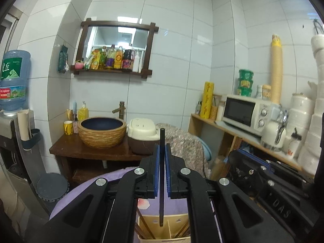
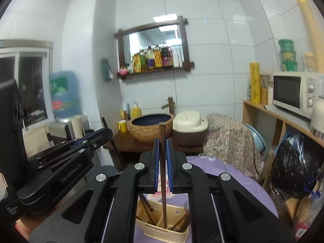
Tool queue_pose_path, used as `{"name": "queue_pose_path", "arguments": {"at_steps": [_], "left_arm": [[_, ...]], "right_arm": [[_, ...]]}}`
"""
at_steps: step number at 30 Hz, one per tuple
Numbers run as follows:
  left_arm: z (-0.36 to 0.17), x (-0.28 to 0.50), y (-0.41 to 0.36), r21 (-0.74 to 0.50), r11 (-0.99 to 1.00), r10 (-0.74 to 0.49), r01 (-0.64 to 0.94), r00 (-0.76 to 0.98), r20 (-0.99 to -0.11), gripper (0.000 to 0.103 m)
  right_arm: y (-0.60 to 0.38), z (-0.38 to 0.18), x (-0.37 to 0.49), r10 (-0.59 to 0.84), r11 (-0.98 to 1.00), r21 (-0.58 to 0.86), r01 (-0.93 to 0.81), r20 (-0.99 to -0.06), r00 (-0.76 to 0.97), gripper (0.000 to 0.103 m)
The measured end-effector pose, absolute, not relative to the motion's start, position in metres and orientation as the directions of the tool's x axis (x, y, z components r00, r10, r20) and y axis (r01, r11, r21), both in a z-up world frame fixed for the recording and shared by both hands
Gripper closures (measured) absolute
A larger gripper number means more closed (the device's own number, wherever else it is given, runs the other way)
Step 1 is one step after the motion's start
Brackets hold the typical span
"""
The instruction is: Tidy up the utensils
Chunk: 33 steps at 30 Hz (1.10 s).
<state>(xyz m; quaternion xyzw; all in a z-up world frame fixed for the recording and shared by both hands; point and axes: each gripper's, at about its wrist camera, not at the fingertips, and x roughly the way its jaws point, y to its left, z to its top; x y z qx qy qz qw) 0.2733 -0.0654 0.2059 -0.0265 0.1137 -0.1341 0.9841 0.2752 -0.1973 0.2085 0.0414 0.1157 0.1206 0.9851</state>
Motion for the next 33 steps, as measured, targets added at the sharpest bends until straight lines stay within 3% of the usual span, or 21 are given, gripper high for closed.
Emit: {"name": "queue_pose_path", "arguments": {"at_steps": [7, 13, 16, 17, 19, 20, 21, 25, 27, 29, 33], "left_arm": [[0.147, 0.278, -0.069, -0.026, 0.964, -0.259, 0.265, 0.912, -0.317, 0.097], [0.126, 0.285, -0.066, -0.021, 0.959, -0.267, 0.281, 0.879, -0.395, 0.097], [0.128, 0.282, -0.061, -0.036, 0.958, -0.277, 0.286, 0.877, -0.393, 0.096], [0.129, 0.279, -0.060, -0.043, 0.956, -0.282, 0.289, 0.877, -0.389, 0.096], [0.135, 0.270, -0.055, -0.052, 0.954, -0.292, 0.294, 0.881, -0.372, 0.092], [0.136, 0.266, -0.054, -0.056, 0.953, -0.297, 0.297, 0.883, -0.363, 0.081], [0.139, 0.260, -0.051, -0.064, 0.951, -0.305, 0.303, 0.886, -0.349, 0.065], [0.148, 0.221, -0.039, -0.073, 0.950, -0.313, 0.304, 0.912, -0.267, 0.039], [0.146, 0.200, -0.030, -0.066, 0.954, -0.300, 0.293, 0.927, -0.223, 0.013], [0.137, 0.172, -0.019, -0.053, 0.958, -0.287, 0.282, 0.942, -0.174, 0.005], [0.105, 0.125, -0.001, -0.021, 0.968, -0.250, 0.249, 0.959, -0.136, 0.005]], "right_arm": [[-0.189, 0.136, 0.287, 0.222, 0.975, 0.070, -0.210, -0.341, 0.914, 0.095], [-0.187, 0.117, 0.283, 0.205, 0.978, 0.041, -0.205, -0.362, 0.909, 0.095], [-0.191, 0.118, 0.281, 0.199, 0.980, 0.041, -0.197, -0.357, 0.913, 0.094], [-0.192, 0.118, 0.280, 0.197, 0.980, 0.038, -0.197, -0.359, 0.912, 0.093], [-0.195, 0.120, 0.276, 0.195, 0.980, 0.033, -0.196, -0.355, 0.914, 0.077], [-0.196, 0.122, 0.273, 0.195, 0.980, 0.034, -0.195, -0.346, 0.918, 0.055], [-0.197, 0.124, 0.268, 0.190, 0.981, 0.033, -0.190, -0.329, 0.925, 0.041], [-0.202, 0.131, 0.240, 0.169, 0.984, -0.003, -0.176, -0.275, 0.946, 0.035], [-0.204, 0.131, 0.218, 0.167, 0.985, -0.007, -0.174, -0.238, 0.957, 0.009], [-0.206, 0.127, 0.186, 0.157, 0.987, -0.011, -0.161, -0.178, 0.971, 0.006], [-0.207, 0.101, 0.131, 0.089, 0.995, -0.041, -0.096, -0.152, 0.984, 0.006]]}}
